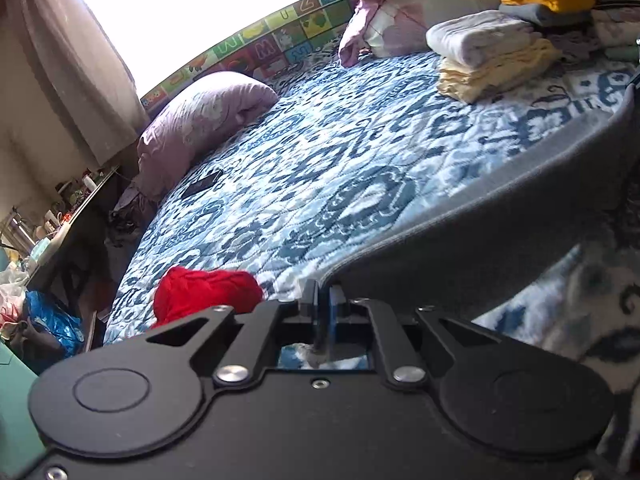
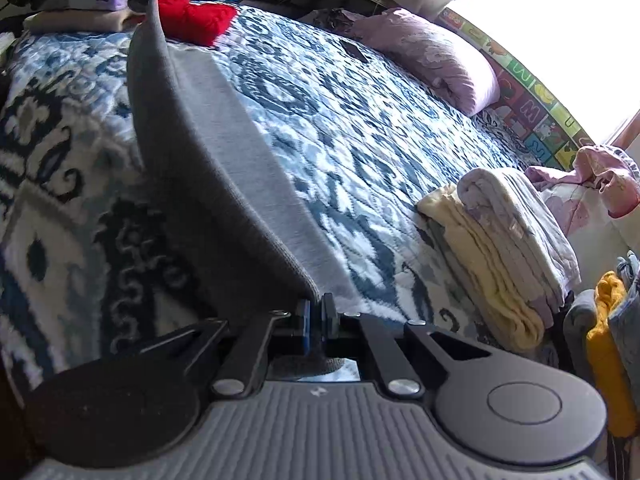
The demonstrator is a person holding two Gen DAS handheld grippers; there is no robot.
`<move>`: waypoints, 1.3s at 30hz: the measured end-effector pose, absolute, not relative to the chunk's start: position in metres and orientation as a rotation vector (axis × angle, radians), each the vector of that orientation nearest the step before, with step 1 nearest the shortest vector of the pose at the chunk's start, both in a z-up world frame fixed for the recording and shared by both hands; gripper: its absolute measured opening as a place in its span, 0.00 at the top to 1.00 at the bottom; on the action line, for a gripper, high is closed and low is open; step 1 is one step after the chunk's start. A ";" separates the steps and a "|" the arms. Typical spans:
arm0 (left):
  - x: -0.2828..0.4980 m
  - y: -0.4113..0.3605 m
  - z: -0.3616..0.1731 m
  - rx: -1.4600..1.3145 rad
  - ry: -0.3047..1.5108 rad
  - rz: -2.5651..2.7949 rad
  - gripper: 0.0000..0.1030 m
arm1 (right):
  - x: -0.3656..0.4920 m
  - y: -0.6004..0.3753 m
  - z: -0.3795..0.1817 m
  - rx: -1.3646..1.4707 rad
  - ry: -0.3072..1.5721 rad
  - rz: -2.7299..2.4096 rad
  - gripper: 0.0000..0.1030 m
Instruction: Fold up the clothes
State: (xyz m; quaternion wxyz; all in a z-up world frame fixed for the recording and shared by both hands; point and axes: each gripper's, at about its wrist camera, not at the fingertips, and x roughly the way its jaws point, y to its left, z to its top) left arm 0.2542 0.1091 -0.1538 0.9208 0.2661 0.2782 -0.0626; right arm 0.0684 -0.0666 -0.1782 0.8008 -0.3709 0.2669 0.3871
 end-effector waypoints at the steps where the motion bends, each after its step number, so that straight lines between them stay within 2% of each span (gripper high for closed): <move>1: 0.261 0.110 -0.154 0.540 0.578 -0.129 0.96 | 0.075 -0.065 -0.178 -0.791 0.577 0.828 0.95; 14: 0.331 0.118 -0.180 0.507 0.688 -0.149 0.96 | 0.148 -0.042 -0.199 -0.771 0.661 0.805 0.95; 36: 0.392 0.123 -0.224 0.432 0.843 -0.181 0.96 | 0.188 -0.039 -0.245 -0.647 0.763 0.782 0.94; 39: 0.390 0.132 -0.223 0.376 0.802 -0.120 0.84 | 0.187 -0.038 -0.248 -0.637 0.760 0.752 0.92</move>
